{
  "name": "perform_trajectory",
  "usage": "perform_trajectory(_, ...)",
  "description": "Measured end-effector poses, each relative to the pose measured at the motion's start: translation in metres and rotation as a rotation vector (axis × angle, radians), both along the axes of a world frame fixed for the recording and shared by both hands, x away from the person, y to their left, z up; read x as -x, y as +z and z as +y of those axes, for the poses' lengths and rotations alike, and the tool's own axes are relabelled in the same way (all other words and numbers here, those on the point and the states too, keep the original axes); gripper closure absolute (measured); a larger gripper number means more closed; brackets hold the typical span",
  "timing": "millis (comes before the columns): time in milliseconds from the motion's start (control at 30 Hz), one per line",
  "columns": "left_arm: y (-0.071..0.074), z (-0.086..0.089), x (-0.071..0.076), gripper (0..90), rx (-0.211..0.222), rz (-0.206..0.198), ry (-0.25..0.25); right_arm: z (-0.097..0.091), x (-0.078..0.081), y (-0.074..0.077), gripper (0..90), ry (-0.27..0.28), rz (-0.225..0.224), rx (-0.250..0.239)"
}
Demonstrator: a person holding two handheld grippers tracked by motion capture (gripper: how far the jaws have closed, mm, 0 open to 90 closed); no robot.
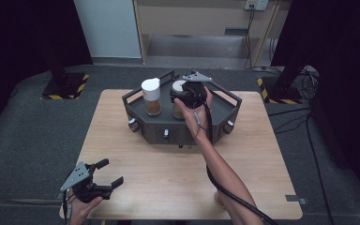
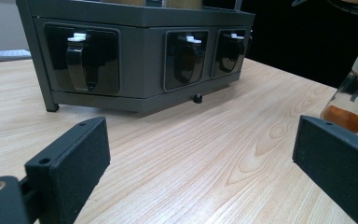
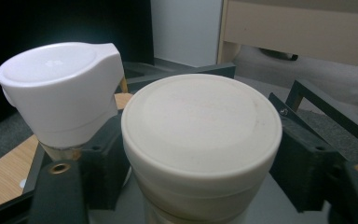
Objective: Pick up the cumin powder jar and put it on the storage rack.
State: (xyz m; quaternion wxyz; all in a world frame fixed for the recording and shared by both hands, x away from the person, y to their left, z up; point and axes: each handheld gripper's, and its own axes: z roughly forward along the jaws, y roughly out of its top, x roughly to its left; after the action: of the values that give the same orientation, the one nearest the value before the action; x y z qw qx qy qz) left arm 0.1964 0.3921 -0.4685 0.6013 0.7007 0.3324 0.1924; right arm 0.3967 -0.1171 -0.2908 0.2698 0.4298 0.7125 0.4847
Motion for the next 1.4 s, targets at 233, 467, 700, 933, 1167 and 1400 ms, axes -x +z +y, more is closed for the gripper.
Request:
perform_trajectory(233,0.0,0.0,0.0,3.0,0.001,0.001,-0.001,-0.013,0.011,0.01,8.3,0.008,-0.039,-0.023)
perform_trajectory(467,0.0,-0.001,-0.001,3.0,-0.004,0.001,-0.004,-0.033,0.032,0.034,6.0,0.05,-0.082,-0.033)
perform_trajectory(700,0.001,-0.002,-0.001,2.9,-0.007,0.003,-0.004,-0.065,0.053,0.049,5.1,0.137,-0.111,-0.029)
perform_trajectory(933,0.001,-0.003,-0.001,2.7,-0.011,0.005,-0.003,-0.108,0.078,0.051,5.2,0.202,-0.126,-0.039)
perform_trajectory(1167,0.001,-0.003,-0.001,2.5,-0.012,0.01,-0.002,-0.148,0.11,0.037,5.8,0.228,-0.148,-0.042)
perform_trajectory(1400,0.002,-0.004,-0.002,2.3,-0.017,0.014,-0.004,-0.184,0.138,0.021,5.8,0.219,-0.155,-0.051)
